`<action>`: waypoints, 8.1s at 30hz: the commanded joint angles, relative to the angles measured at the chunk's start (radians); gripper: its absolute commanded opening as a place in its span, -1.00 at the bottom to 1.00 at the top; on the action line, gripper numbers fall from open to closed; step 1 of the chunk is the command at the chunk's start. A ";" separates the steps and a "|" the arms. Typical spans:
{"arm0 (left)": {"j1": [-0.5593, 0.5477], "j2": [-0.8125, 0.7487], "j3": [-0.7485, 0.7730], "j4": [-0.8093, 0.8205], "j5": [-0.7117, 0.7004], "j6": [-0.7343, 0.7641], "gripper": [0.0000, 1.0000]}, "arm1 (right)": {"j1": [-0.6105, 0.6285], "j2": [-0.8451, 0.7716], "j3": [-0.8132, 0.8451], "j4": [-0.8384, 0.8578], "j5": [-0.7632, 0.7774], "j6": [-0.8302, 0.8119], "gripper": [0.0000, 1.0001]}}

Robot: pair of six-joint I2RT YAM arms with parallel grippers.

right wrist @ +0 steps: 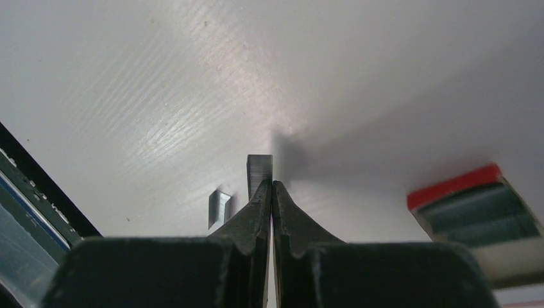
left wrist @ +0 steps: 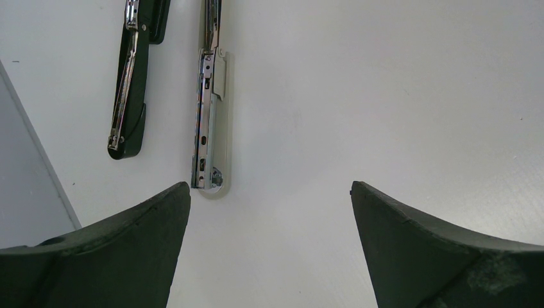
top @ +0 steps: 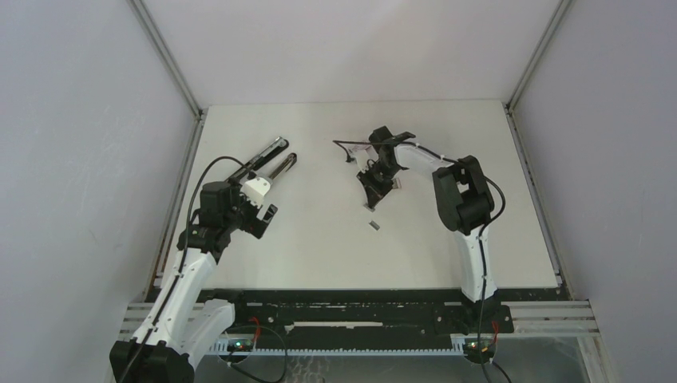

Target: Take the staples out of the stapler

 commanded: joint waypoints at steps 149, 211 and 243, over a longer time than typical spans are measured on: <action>0.006 -0.010 -0.009 0.025 0.006 0.021 0.99 | -0.015 0.115 0.044 0.053 0.252 0.106 -0.98; 0.006 -0.016 -0.008 0.024 0.004 0.018 0.99 | -0.167 0.175 0.111 -0.063 -0.087 0.125 -0.66; 0.005 -0.015 -0.008 0.024 0.006 0.018 0.99 | -0.163 0.184 0.108 -0.047 -0.017 0.147 -0.81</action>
